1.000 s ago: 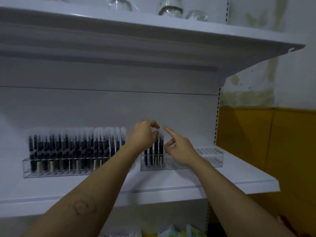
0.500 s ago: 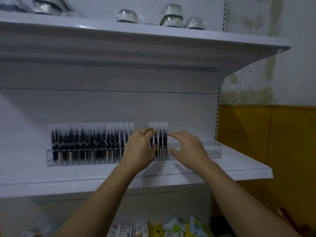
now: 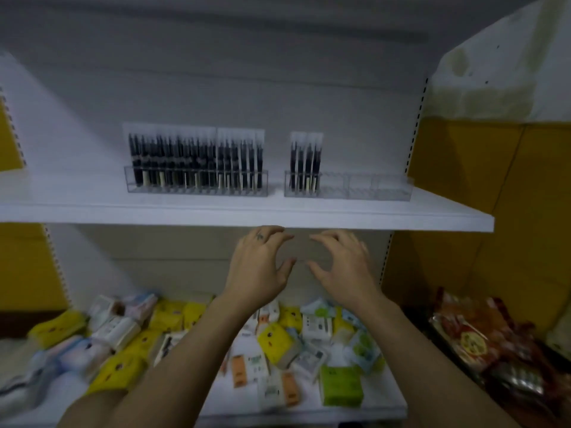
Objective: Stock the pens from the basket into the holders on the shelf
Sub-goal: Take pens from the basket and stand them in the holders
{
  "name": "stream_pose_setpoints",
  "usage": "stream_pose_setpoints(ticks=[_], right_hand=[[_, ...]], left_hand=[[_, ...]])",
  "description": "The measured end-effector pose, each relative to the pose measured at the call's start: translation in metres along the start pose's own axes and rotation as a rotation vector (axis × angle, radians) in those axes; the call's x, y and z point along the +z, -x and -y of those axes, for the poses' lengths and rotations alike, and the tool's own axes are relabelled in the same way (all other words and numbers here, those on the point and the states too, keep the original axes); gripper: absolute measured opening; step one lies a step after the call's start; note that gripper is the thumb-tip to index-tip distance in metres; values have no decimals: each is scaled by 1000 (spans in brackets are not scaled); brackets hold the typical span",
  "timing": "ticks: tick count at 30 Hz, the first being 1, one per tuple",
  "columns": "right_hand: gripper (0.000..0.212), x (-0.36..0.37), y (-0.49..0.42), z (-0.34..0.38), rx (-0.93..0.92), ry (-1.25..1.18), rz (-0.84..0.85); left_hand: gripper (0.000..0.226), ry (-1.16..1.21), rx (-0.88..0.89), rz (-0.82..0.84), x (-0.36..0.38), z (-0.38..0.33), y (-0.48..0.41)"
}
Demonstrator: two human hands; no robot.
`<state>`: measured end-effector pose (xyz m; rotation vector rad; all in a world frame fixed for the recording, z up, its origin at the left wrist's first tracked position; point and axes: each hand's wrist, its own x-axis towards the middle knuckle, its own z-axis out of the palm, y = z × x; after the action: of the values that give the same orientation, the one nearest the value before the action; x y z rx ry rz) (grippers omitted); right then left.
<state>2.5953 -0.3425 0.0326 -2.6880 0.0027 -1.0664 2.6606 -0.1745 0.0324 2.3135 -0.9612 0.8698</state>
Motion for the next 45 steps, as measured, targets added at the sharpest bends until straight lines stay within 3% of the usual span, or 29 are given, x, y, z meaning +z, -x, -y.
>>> stream_pose_setpoints(ticks=[11,19,29,34,38,41,43,45], right_hand=[[56,105,110,-22,174,-39,484],[57,180,182,-39,300,-94,723],[51,231,253,-41,528,-248,1016],[39,250,272,-42,560,-266,1098],[44,265,288,-47,620,-356,1187],[30,278,301,-60,665,-349,1251],[17,286,306,-67,677,-321,1312],[23,292,309,-70,682,-309,1350]], left_hand=[[58,7,-216,384,94,30,124],[62,63,-361,597,156,58,210],[66,237,-818,952,197,76,296],[51,297,-895,994,214,85,309],[49,363,-964,979,229,87,322],[24,380,-965,1051,243,87,340],[20,358,-980,1094,252,90,355],[18,338,-1007,1150,261,94,370]])
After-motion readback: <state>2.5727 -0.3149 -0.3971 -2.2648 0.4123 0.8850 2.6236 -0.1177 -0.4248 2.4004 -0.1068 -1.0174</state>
